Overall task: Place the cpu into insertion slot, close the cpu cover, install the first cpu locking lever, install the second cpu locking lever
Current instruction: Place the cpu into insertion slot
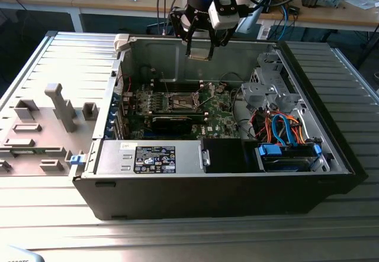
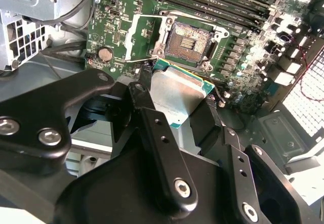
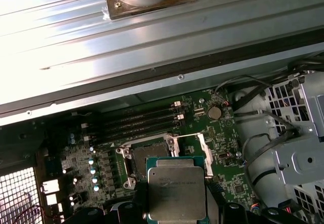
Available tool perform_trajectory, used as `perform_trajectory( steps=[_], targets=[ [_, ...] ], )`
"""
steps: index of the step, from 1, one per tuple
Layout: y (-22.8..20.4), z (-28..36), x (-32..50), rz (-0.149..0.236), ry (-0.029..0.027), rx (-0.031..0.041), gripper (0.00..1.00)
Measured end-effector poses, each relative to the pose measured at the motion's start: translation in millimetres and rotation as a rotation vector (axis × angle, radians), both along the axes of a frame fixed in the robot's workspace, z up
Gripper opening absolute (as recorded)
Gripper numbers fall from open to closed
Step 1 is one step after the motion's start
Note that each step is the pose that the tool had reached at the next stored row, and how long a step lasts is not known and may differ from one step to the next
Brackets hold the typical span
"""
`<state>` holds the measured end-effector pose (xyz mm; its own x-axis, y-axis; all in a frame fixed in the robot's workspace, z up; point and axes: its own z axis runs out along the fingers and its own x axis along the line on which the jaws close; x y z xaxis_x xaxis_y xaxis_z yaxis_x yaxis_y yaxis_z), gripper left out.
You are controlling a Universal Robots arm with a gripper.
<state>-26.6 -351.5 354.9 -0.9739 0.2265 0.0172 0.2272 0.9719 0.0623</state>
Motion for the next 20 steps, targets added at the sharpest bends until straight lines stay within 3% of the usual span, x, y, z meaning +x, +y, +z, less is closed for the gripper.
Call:
perform_trajectory(
  steps=[20],
  targets=[
    [0.0,-0.8,0.0,-0.015,0.0000,0.0000,0.55]
  ],
)
